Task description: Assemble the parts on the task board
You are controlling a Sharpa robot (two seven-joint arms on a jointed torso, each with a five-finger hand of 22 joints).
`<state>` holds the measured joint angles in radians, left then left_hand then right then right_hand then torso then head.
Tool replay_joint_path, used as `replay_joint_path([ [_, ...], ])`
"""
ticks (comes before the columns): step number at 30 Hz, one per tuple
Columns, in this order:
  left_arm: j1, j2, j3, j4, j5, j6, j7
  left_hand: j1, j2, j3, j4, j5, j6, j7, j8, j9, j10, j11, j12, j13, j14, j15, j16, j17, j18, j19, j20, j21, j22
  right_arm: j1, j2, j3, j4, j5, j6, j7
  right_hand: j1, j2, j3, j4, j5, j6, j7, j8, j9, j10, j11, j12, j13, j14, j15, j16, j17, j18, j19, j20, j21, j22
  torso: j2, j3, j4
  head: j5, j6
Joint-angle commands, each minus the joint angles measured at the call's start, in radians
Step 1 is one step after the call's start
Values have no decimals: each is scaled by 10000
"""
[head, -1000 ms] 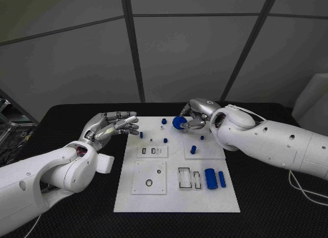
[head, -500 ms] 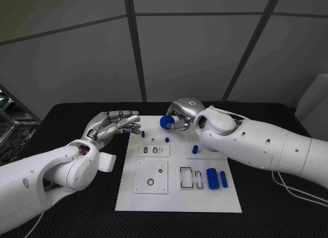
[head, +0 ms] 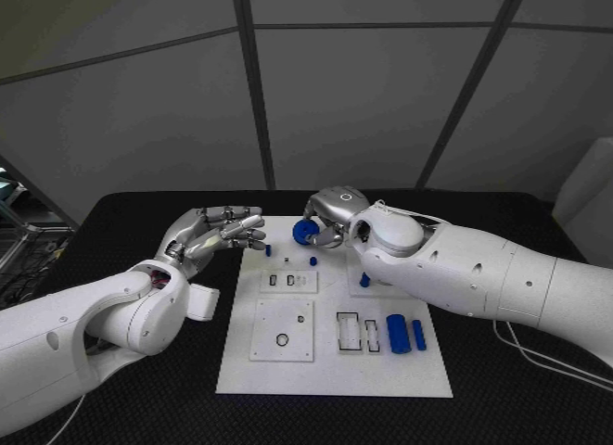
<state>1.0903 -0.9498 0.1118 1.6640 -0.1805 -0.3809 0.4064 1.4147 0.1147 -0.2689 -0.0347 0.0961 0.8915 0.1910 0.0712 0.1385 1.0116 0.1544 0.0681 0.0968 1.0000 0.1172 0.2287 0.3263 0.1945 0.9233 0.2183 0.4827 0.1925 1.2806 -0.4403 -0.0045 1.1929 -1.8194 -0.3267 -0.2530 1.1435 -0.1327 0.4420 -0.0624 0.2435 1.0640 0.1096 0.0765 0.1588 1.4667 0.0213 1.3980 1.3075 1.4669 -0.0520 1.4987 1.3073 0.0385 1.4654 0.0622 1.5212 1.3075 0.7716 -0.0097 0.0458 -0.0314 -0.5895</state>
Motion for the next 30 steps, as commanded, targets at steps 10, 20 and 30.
replay_joint_path([
  [10, 18, 12, 12, 16, -46, 104, 9, -46, 85, 4, -64, 11, -57, 3, -44, 16, -57, -22, -43, -10, -73, 5, -23, 8, -133, -61, 20, -49, -14, 24, 180, -15, -234, -220, 593, 33, -114, -121, 30, 42, -1, 201, -152, -21, 101, 57, -81, -3, 778, 723, -50, -18, 1255, -118, 320, -53, 21, 1429, -3, -1, -9, 28, -11],
  [20, 19, 21, 12, 18, -46, 110, 5, -46, 85, 4, -64, 11, -57, 3, -44, 16, -57, -22, -43, -10, -73, 5, -23, 8, -133, -61, 20, -49, -14, 24, 271, -26, -398, -168, 640, 74, -203, -182, 24, 78, -69, 35, -108, -137, 62, 11, -49, -82, 703, 699, -35, -74, 1165, -95, 252, -45, -24, 1324, -1, 4, -10, 30, -11],
  [30, 19, 26, 12, 2, -46, 111, -5, -46, 85, 4, -64, 11, -57, 3, -44, 16, -57, -22, -43, -10, -73, 5, -23, 8, -133, -61, 20, -49, -14, 24, 338, -30, -573, 13, 712, 27, -422, -363, -311, 381, -1121, -1522, 132, -153, -474, -133, 168, -316, 479, 657, 154, -198, 1001, -54, 132, 124, -119, 1136, -3, 3, -9, 12, 1],
])
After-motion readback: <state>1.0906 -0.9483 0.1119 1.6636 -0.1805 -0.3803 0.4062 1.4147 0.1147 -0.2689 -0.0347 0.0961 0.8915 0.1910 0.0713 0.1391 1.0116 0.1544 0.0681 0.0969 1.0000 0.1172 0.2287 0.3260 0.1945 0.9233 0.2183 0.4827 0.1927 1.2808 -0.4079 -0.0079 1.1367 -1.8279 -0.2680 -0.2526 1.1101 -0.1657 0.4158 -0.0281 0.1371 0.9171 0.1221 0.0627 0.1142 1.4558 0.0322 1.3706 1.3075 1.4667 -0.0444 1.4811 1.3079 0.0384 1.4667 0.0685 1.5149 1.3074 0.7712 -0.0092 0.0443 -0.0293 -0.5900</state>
